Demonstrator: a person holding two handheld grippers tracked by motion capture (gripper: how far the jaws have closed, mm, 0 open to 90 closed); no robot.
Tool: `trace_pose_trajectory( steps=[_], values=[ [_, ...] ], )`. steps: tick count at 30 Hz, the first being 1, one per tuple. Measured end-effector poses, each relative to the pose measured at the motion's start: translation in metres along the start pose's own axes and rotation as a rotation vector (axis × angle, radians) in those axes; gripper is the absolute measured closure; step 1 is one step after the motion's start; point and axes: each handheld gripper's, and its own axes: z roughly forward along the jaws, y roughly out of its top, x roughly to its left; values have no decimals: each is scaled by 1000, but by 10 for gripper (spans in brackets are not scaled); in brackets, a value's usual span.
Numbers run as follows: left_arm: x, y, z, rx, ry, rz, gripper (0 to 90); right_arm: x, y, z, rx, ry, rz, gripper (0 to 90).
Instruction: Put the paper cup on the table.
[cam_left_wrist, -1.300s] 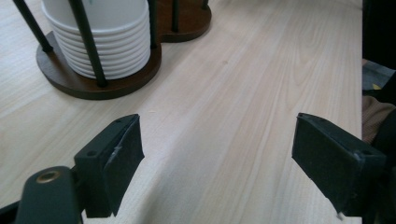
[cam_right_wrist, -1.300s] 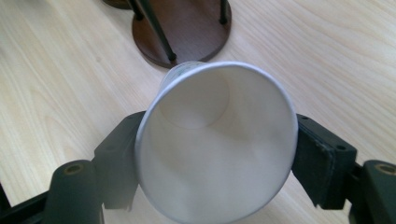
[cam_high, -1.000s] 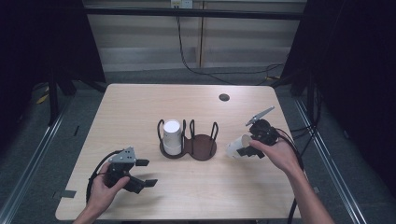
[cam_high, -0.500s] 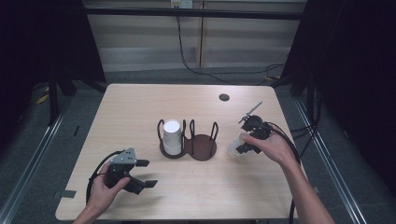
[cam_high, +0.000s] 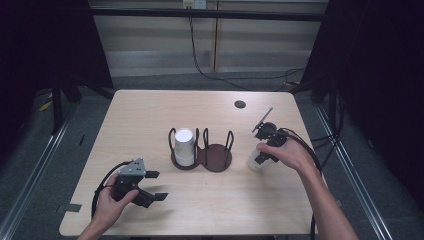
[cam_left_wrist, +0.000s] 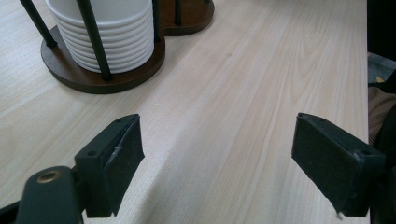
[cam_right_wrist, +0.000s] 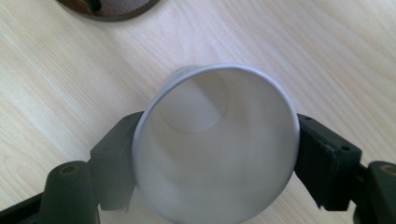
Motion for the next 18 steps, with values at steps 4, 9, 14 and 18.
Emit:
trace_pose_trajectory(
  steps=[4,9,14,18],
  values=[
    [0,0,0,4,8,-3,165,1,3,6,1,-7,4,222],
    [-1,0,1,17,3,4,165,2,6,7,6,-10,-2,222],
    [-1,0,2,14,3,2,165,4,10,8,12,-17,-9,220],
    [-2,0,2,11,1,-3,165,5,14,10,13,-16,-6,221]
  ],
)
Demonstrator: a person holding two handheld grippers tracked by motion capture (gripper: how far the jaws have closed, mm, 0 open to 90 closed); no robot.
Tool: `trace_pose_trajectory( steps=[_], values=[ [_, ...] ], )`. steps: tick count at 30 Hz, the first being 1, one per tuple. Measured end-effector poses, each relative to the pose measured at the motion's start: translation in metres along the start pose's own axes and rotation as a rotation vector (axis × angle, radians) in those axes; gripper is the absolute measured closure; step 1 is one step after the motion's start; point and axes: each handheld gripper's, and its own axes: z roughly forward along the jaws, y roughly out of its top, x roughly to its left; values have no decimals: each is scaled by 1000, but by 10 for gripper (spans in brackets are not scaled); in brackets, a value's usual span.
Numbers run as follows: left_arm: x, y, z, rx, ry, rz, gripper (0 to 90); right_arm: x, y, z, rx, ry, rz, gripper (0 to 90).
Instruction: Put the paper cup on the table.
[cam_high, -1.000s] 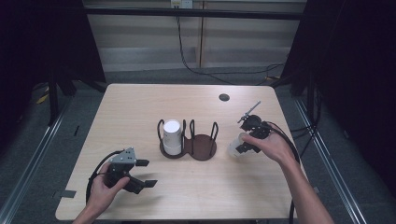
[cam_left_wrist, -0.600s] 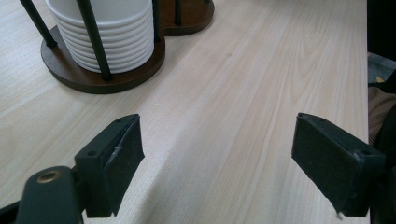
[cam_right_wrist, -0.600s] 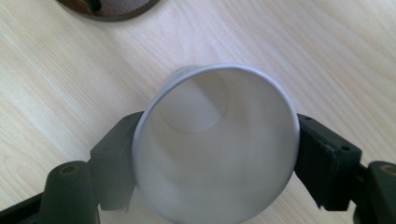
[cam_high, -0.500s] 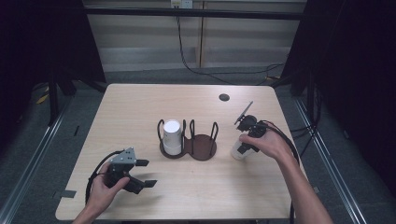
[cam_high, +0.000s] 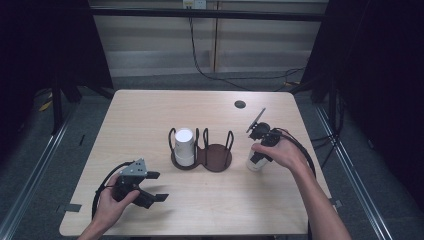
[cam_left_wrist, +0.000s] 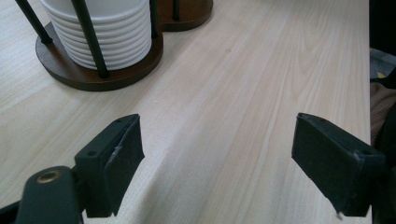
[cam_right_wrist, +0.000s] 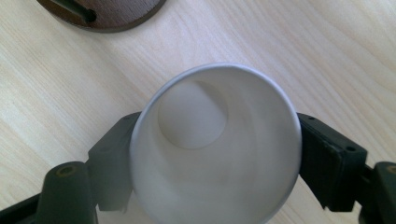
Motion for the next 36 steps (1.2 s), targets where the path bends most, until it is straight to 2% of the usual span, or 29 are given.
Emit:
trace_pose_trajectory(
  steps=[5,11,23,36],
  values=[
    [0,0,-1,0,-1,10,165,2,4,2,2,-15,-11,219],
    [0,0,-1,6,-2,11,165,3,6,3,1,-11,6,205],
    [-1,0,0,2,-10,1,165,1,1,8,-25,38,19,156],
    [0,0,0,16,-12,13,165,3,1,1,-70,48,44,149]
  ],
)
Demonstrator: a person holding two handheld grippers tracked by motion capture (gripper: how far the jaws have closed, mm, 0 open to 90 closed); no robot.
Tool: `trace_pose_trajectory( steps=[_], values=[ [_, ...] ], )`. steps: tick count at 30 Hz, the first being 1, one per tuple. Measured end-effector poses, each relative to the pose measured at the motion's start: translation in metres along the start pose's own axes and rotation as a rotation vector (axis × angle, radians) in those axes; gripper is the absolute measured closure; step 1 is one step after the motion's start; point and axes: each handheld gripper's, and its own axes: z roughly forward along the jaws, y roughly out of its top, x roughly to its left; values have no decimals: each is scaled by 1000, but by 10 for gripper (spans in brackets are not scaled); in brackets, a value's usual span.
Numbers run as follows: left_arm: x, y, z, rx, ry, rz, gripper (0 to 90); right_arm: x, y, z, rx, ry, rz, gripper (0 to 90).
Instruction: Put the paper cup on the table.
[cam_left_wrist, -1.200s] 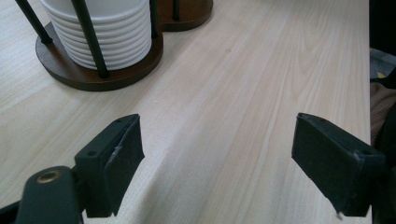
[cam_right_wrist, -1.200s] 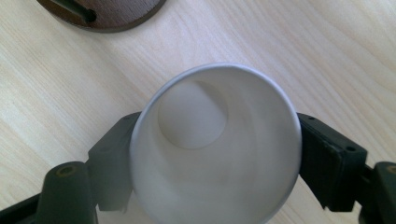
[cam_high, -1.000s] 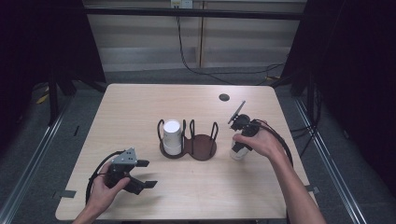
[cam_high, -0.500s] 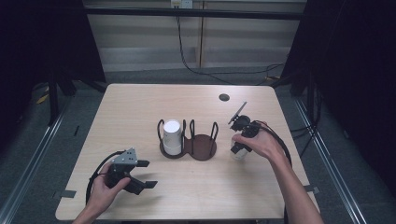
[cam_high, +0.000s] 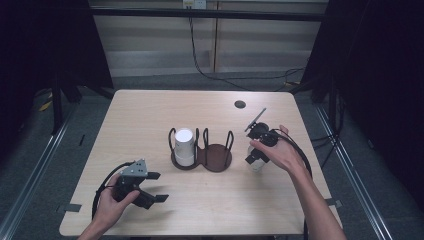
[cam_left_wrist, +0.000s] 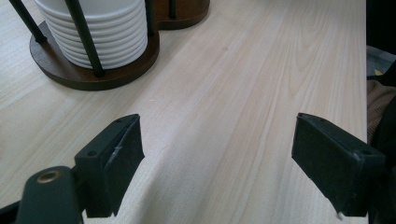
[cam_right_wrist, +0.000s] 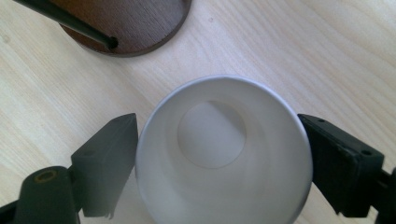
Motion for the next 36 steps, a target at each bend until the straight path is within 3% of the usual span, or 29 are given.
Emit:
trace_pose_trajectory(
  steps=[12,18,21,29,32,36],
  values=[
    [-1,0,2,0,-5,-2,165,-2,-6,-18,-159,-1,32,147],
    [0,0,1,1,-5,-2,165,-1,-11,-26,-279,15,72,147],
    [-1,0,0,-19,-28,2,161,0,-13,-29,-330,20,93,147],
    [0,-1,-1,-21,-19,-22,161,6,-20,-34,-461,25,86,148],
    [0,0,-1,-26,-20,-22,161,10,-23,-33,-483,39,86,148],
    [-1,0,0,-18,-9,-31,161,19,-28,-31,-512,0,67,149]
  ],
)
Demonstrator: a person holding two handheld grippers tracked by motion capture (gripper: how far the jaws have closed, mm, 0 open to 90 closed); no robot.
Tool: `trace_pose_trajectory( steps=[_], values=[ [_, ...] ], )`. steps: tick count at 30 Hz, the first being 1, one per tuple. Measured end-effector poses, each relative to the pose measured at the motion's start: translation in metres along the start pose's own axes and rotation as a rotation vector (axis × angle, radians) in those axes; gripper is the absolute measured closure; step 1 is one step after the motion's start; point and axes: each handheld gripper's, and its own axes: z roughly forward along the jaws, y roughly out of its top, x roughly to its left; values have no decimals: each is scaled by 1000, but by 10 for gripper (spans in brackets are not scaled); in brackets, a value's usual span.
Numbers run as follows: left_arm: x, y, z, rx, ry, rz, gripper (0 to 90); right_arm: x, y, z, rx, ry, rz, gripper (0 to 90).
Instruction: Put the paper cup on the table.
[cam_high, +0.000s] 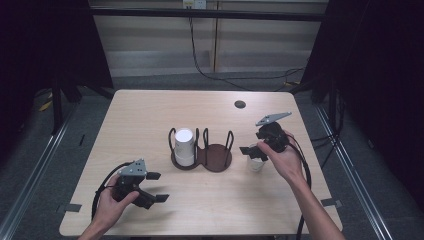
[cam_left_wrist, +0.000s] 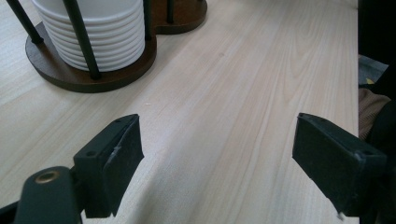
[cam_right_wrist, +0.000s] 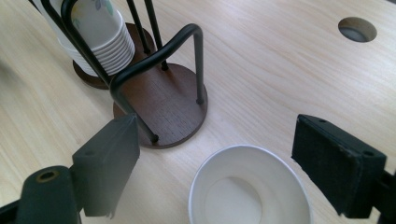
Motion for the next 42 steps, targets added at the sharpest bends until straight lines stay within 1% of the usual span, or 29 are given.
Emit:
trace_pose_trajectory(
  steps=[1,3,4,7,9,11,14,16,20,22,25,27,28,30,34,35,36,37,38,39,40,41,42],
  values=[
    [0,0,0,0,1,0,161,2,-1,-1,-20,-4,-3,149],
    [0,0,0,-3,1,1,161,5,-4,-4,-58,4,9,149],
    [-1,0,0,-11,4,-6,161,6,-5,-5,-75,0,13,149],
    [-1,0,-1,-13,8,1,161,12,-9,-6,-122,8,25,152],
    [-1,0,-1,-17,8,0,161,18,-12,-7,-144,25,32,152],
    [-1,0,-1,-16,13,1,161,25,-15,-7,-169,24,31,152],
    [-2,0,-1,-20,11,1,161,34,-19,-10,-219,51,36,152],
    [-3,0,-1,-26,12,-2,161,39,-20,-10,-231,56,32,152],
    [-3,0,-1,-25,11,5,161,49,-24,-10,-251,79,26,152],
    [-3,0,-1,-30,7,6,161,53,-25,-10,-258,78,18,156],
    [-4,1,-1,-29,11,7,161,60,-30,-9,-271,96,21,171],
    [-5,1,0,-28,5,4,161,65,-33,-7,-273,104,16,172],
    [-6,1,1,-28,8,0,161,68,-34,-5,-263,112,13,173],
    [-7,1,2,-31,3,1,161,72,-38,-2,-255,117,7,178],
    [-9,1,3,-25,2,6,161,81,-45,2,-254,143,5,181],
    [-10,1,3,-31,-1,-1,161,83,-47,3,-260,149,2,182],
    [-10,1,3,-37,-9,0,161,86,-50,4,-260,153,1,183],
    [-11,1,3,-52,-18,-4,161,88,-52,4,-265,161,2,184],
    [-12,1,3,-50,-18,-2,161,91,-55,5,-276,171,5,184],
    [-13,1,4,-52,-17,-9,161,92,-58,6,-280,179,10,184],
    [-14,1,4,-54,-16,-6,161,94,-60,7,-286,186,10,185],
    [-14,1,4,-45,-19,7,161,96,-62,8,-287,189,6,185],
    [-15,1,4,-44,-20,4,161,97,-63,9,-292,189,6,185]
  ],
)
